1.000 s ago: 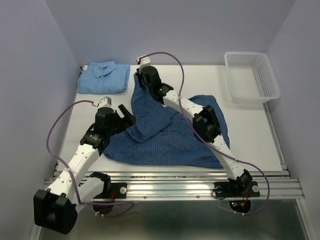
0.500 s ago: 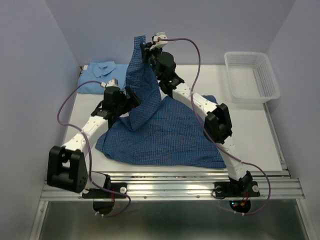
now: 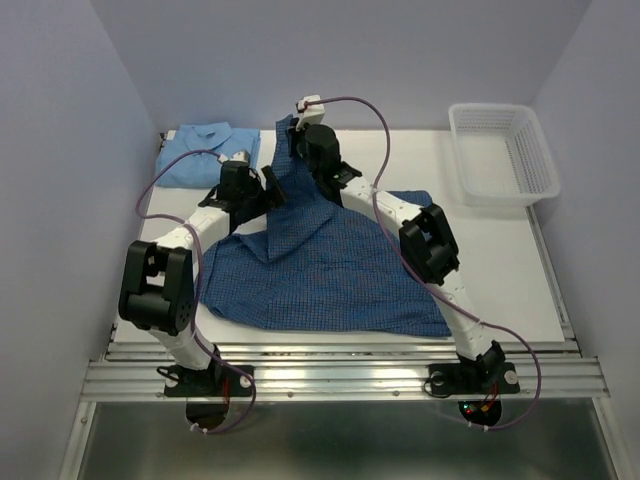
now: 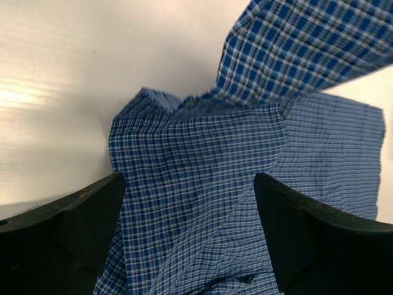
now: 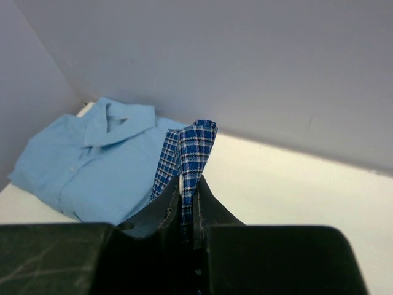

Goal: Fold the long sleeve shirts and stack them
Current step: Fold the shirt

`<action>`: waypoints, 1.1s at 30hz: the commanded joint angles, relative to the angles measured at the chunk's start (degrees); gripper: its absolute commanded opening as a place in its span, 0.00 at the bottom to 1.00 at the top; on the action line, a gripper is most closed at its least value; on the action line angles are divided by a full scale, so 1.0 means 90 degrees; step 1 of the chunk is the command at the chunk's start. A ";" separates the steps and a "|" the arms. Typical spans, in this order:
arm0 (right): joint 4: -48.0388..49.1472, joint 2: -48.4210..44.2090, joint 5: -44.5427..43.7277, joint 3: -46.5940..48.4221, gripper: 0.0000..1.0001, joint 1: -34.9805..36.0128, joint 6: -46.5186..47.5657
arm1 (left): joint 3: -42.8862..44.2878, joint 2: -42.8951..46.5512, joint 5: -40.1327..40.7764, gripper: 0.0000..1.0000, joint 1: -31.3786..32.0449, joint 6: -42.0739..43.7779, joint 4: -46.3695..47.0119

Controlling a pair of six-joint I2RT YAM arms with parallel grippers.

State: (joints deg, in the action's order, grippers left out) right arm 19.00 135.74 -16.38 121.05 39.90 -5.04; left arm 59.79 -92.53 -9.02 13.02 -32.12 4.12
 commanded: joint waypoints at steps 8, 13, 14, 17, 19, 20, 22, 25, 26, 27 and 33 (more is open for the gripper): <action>-0.0481 0.0923 0.0023 0.0670 0.09 -0.0586 -0.1022 | 0.0504 -0.0723 0.0513 0.99 -0.0050 0.0677 -0.0340; -0.0549 0.1041 -0.0035 0.0798 0.98 -0.0644 -0.0818 | 0.1197 -0.1533 0.0522 0.99 -0.0050 0.1078 -0.0583; -0.0665 0.1012 -0.0074 0.0788 1.00 -0.0644 -0.0759 | 0.1363 -0.1603 0.0581 0.99 -0.0050 0.1117 -0.0662; -0.0997 0.0730 -0.0337 0.0535 1.00 -0.0761 -0.0710 | 0.1636 -0.1972 0.0718 0.95 -0.0050 0.1312 -0.0867; -0.1173 0.0456 -0.0367 0.0408 1.00 -0.0839 -0.0768 | 0.1774 -0.2042 0.0815 0.92 -0.0050 0.1342 -0.0946; -0.1387 0.0281 -0.0396 0.0069 1.00 -0.0840 -0.0913 | 0.1900 -0.2207 0.0913 0.89 -0.0050 0.1429 -0.0975; -0.1370 -0.0529 -0.0416 -0.0914 1.00 -0.0898 -0.0954 | 0.2096 -0.2432 0.1411 0.86 -0.0059 0.1575 -0.1141; -0.1350 -0.1594 -0.0717 -0.1846 1.00 -0.0957 -0.0779 | 0.2389 -0.2725 0.1122 0.78 -0.0050 0.1810 -0.1161; -0.1360 -0.1828 -0.0922 -0.2419 1.00 -0.0957 -0.0749 | 0.2419 -0.2765 0.1013 0.72 -0.0030 0.1917 -0.1122; -0.1360 -0.2053 -0.1127 -0.2696 1.00 -0.1034 -0.0729 | 0.2439 -0.2824 0.0751 0.68 -0.0011 0.1967 -0.1083; -0.2744 -0.3256 -0.1404 -0.3753 1.00 -0.1805 -0.1549 | 0.2682 -0.3058 0.0709 0.00 0.0311 0.2221 -0.1131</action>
State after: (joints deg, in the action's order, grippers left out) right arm 1.21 109.73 -26.41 90.26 28.21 -14.63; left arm 81.25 -118.72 -1.63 13.69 -15.07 -4.45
